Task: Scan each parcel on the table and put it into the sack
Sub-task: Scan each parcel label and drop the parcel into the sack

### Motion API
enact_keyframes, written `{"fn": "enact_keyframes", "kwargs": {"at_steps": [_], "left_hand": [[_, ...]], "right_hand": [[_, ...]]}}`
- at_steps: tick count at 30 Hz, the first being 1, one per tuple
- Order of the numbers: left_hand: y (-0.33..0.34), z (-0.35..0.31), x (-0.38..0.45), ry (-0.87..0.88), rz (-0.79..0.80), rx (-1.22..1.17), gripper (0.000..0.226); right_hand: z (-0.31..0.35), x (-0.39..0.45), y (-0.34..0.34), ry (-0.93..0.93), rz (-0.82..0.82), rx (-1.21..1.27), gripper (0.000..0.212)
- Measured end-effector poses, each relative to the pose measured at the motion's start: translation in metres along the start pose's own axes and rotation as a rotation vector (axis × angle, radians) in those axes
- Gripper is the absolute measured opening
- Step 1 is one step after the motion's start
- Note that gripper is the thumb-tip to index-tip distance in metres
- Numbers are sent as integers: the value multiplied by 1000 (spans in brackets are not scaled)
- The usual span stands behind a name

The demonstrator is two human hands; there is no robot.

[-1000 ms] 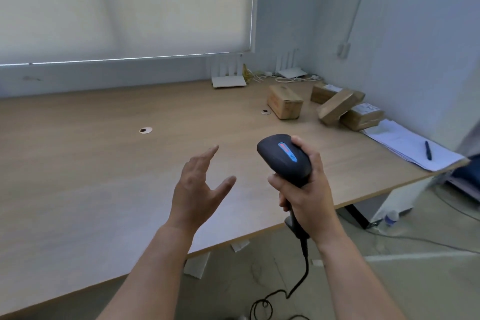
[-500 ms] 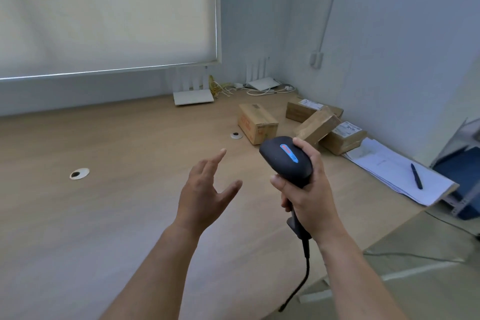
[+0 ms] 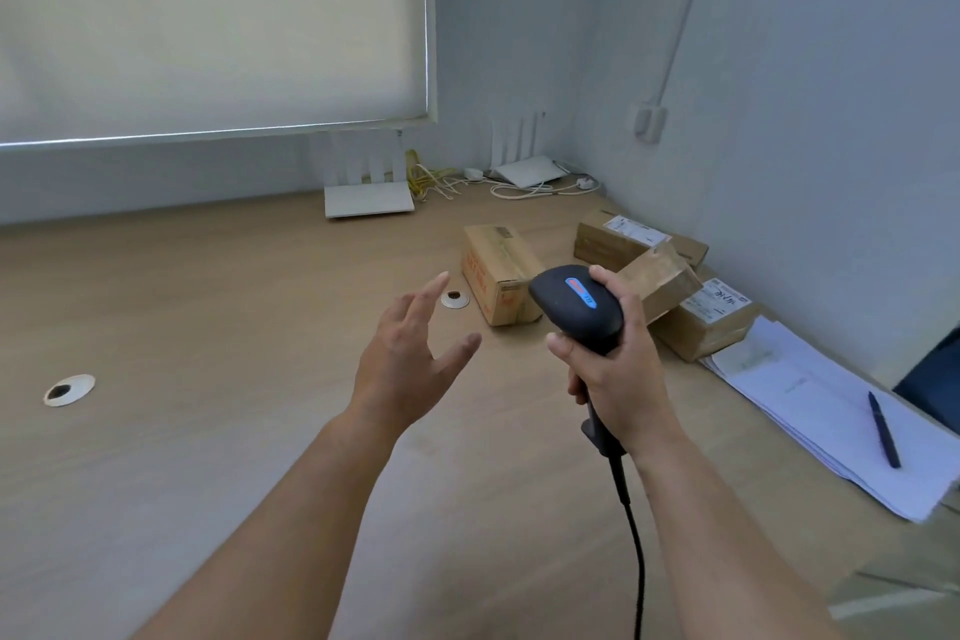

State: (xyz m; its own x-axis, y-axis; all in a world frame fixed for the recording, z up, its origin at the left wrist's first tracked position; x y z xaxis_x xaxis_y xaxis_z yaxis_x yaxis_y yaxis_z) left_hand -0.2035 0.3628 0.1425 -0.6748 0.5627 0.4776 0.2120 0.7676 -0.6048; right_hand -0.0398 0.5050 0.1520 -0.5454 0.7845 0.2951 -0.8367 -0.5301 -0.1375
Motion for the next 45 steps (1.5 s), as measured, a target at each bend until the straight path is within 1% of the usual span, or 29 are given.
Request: {"fn": "enact_keyframes", "kwargs": {"at_steps": [5,12,15,19,23,26,28,30,31,32,35,38,40,45], "left_hand": [[42,15,46,-82,34,33,69],[125,42,106,-211,117,72,63],[152,54,125,-237,136,94,60],[181,69,146,-293,165,108,56],[208,86,159,-369,232,96,58],[224,95,166,-447,267,74,60],[233,102,167,-537,284,23,55],[239,106,165,-591,289,-23,36],[239,107,164,-592,284,-25,26],[238,106,161,-587,276,-21,21],[233,105,150,-577,266,-4,26],[223,106,134,-613,238,-38,18],[212,105,123,-636,226,-59,21],[180,98,82,-647,223,-64,17]], "right_hand": [[-41,71,1,31,52,0,70],[-103,164,11,108,100,-31,69],[-127,196,15,128,113,-39,69],[-157,228,23,166,135,-32,69],[-187,245,31,216,141,-23,71],[-206,251,38,257,156,-33,73],[-214,251,43,279,167,-34,74],[-218,248,47,304,174,-20,74],[-219,246,49,315,175,-7,74],[-218,243,50,321,176,2,74],[-211,233,54,337,193,-1,74],[-202,218,56,358,198,8,74],[-198,203,57,370,206,13,74],[-184,151,56,403,209,1,74]]}}
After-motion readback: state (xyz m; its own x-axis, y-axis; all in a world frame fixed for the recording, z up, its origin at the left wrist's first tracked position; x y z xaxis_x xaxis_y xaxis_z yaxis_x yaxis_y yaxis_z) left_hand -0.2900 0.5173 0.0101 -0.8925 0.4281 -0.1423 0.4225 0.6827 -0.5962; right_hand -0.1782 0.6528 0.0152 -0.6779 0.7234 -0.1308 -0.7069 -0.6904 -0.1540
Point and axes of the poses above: each hand's wrist, its own x-axis towards the middle knuckle, its own y-axis out of the palm, z = x × y, the point moved 8 cm from there along x, towards the middle knuckle, and after that the axes turned 5 degrees about -z, right-handed, at the moved point
